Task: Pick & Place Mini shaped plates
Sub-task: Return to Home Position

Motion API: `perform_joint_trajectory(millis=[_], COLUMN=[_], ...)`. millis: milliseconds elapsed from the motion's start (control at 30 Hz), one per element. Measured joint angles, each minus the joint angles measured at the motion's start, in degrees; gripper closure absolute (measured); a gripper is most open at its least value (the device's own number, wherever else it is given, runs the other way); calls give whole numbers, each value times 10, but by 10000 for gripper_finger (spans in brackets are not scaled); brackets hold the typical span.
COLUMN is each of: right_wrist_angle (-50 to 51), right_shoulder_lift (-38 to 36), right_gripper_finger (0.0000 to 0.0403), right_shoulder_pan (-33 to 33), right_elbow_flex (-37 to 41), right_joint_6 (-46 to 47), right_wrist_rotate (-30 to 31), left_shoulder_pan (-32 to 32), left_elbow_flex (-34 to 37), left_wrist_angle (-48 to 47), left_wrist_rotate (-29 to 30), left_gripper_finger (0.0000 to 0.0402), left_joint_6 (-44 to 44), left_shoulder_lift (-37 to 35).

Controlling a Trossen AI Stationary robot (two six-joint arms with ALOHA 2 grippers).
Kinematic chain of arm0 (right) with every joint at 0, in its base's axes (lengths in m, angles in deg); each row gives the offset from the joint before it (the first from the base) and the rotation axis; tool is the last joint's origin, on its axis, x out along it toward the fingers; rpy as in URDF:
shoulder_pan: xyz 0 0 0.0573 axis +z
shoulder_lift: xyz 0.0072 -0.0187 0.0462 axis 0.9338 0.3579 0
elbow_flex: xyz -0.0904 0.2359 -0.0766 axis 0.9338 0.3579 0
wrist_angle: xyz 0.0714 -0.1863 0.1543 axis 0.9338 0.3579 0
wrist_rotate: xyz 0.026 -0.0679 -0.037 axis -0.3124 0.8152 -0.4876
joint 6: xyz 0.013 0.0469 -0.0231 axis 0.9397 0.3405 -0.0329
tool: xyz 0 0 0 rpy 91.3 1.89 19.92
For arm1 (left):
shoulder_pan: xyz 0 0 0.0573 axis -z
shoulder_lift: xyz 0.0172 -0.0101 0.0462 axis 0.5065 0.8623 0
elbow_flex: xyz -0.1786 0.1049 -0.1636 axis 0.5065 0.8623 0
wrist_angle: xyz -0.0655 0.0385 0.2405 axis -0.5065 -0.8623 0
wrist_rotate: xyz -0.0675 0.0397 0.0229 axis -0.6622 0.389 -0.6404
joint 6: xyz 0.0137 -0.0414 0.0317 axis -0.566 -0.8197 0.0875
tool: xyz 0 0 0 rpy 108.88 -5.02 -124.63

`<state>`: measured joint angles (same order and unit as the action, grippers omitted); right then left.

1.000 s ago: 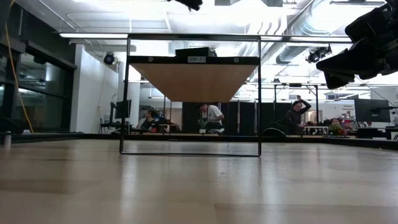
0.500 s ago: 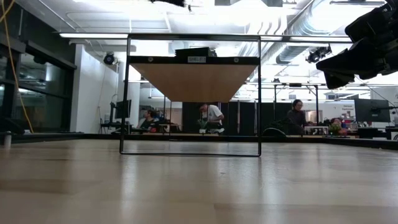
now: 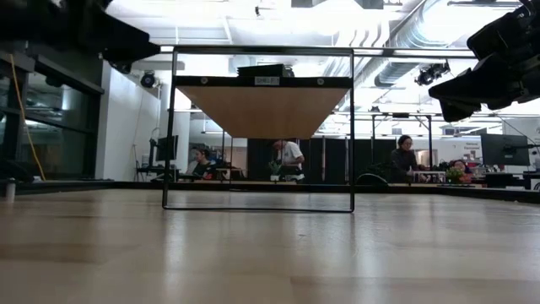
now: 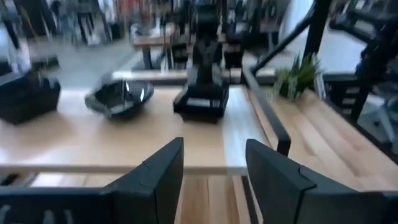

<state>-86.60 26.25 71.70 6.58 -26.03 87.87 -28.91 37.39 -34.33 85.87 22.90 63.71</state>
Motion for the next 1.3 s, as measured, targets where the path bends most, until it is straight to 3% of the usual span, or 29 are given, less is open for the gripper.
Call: perform_joint_trajectory(millis=[267,667,933,1133,1300], right_wrist_angle=[0,-1,-1,-1,-1], right_shoulder_lift=[0,0,0,0,0], right_gripper_finger=[398,398,398,398,398], right_shoulder_pan=[0,0,0,0,0], right_elbow_flex=[0,0,0,0,0], right_joint_6=[0,0,0,0,0], right_wrist_rotate=[0,0,0,0,0], left_shoulder_pan=[0,0,0,0,0], left_elbow_flex=[121,170,172,173,173], left_wrist_angle=[67,56,14,-9,-12], left_wrist_rotate=[-33,-53,-68,-31,-31], left_gripper_finger=[231,231,231,231,231], left_joint_6=[14,43,118,213,235], left_shoulder_lift=[-136,-251,-251,-251,-250])
